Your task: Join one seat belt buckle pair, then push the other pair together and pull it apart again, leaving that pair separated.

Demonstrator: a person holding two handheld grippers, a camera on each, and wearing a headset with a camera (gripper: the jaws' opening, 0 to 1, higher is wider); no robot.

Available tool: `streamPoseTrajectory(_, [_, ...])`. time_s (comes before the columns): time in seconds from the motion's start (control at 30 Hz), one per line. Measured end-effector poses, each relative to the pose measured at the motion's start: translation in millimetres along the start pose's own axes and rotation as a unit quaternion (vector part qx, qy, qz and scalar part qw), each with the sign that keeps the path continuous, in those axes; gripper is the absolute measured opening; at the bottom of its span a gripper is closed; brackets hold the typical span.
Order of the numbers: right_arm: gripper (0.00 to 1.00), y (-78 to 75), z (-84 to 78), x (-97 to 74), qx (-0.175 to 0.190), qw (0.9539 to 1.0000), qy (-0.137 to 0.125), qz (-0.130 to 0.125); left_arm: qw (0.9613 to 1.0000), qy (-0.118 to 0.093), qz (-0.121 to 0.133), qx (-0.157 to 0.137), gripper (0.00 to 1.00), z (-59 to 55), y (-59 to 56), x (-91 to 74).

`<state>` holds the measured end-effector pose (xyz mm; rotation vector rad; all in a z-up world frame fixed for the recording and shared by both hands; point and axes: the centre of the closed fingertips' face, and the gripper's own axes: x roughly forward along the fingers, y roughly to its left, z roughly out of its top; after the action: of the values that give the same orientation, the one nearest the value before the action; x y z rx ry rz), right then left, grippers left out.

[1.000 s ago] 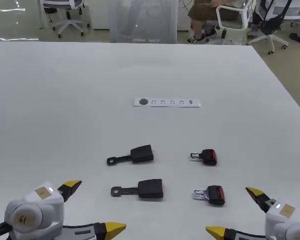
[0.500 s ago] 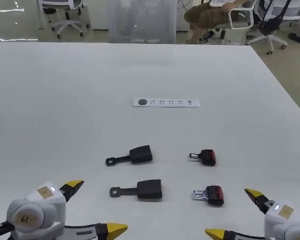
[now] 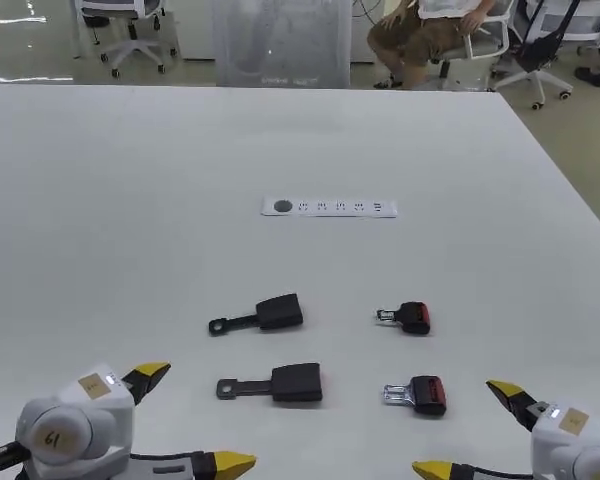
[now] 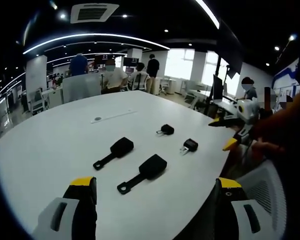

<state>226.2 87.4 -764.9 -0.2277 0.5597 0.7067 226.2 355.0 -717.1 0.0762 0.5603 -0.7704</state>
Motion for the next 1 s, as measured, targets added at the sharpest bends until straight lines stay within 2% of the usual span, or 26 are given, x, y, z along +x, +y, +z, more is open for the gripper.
streamPoseTrajectory(0.4, [0.93,-10.3,-2.7,4.7,-0.005,0.9998,0.012,0.017,0.9999,0.006,-0.006,0.01,1.0,4.2,-3.3,12.0])
streamPoseTrajectory(0.6, [0.93,-15.2,-2.5,6.9,-0.002,0.9996,0.014,0.024,0.9999,0.01,-0.006,0.0,1.0,3.1,-3.8,20.0])
streamPoseTrajectory(0.67, [0.93,-16.0,-4.2,7.8,-0.002,0.9996,0.015,0.025,0.9999,0.014,-0.005,0.005,1.0,1.5,-4.7,22.2])
streamPoseTrajectory(1.0, [0.93,-20.3,-8.9,14.3,-0.001,0.9991,0.022,0.037,0.9998,0.021,-0.004,0.0,1.0,0.3,-3.2,26.9])
